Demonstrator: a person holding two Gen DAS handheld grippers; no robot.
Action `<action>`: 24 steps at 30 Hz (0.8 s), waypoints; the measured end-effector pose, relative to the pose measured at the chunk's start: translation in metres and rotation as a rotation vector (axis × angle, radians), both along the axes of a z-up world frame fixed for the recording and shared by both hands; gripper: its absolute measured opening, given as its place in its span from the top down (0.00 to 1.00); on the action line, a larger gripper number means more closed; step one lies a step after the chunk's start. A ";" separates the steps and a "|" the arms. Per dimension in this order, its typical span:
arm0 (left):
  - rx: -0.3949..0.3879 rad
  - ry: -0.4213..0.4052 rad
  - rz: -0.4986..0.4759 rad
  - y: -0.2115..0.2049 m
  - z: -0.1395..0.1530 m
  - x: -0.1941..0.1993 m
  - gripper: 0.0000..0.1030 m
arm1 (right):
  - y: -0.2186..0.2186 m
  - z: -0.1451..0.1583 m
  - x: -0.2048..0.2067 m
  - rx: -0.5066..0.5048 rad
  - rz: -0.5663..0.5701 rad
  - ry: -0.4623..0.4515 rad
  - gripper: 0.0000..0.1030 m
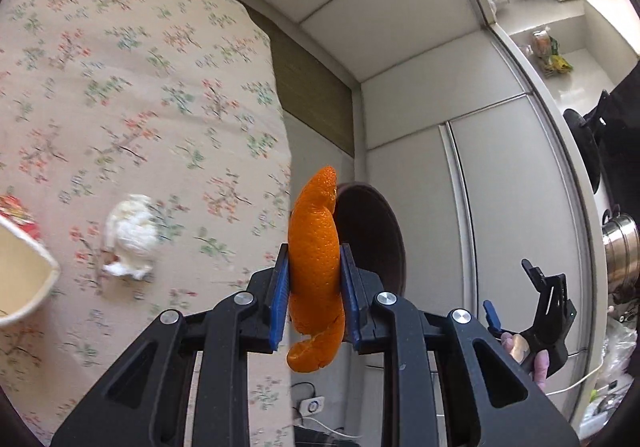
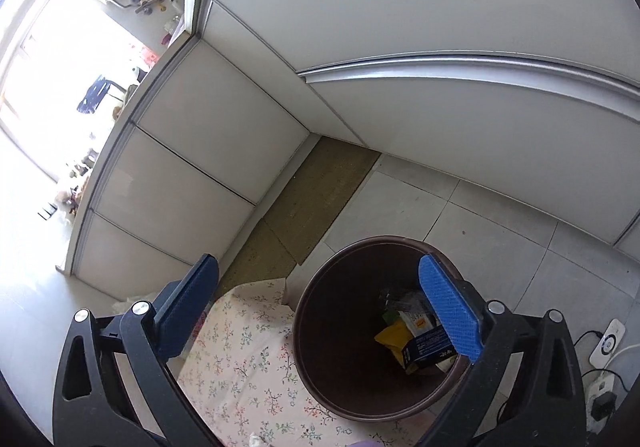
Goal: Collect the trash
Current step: 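Carry the bottle and peel over the brown bin and open both tools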
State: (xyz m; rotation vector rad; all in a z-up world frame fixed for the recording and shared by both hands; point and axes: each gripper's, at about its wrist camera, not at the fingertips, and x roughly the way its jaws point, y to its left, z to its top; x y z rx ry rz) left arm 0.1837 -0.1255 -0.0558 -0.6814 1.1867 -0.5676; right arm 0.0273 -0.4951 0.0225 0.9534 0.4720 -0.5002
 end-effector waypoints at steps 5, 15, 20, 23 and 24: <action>-0.035 0.068 -0.083 -0.081 -0.015 0.011 0.77 | -0.010 0.001 -0.008 0.060 -0.034 -0.058 0.07; -0.013 0.106 -0.166 -0.163 -0.024 0.020 0.58 | -0.021 -0.002 -0.009 0.106 -0.042 -0.086 0.07; 0.043 0.078 -0.151 -0.152 -0.018 0.015 0.40 | -0.017 -0.002 -0.006 0.107 -0.036 -0.081 0.07; 0.164 0.031 -0.132 -0.141 -0.009 0.008 0.31 | -0.013 0.001 -0.002 0.088 -0.028 -0.068 0.07; 0.219 0.006 -0.121 -0.135 -0.005 0.004 0.28 | -0.010 0.002 0.001 0.075 -0.024 -0.058 0.07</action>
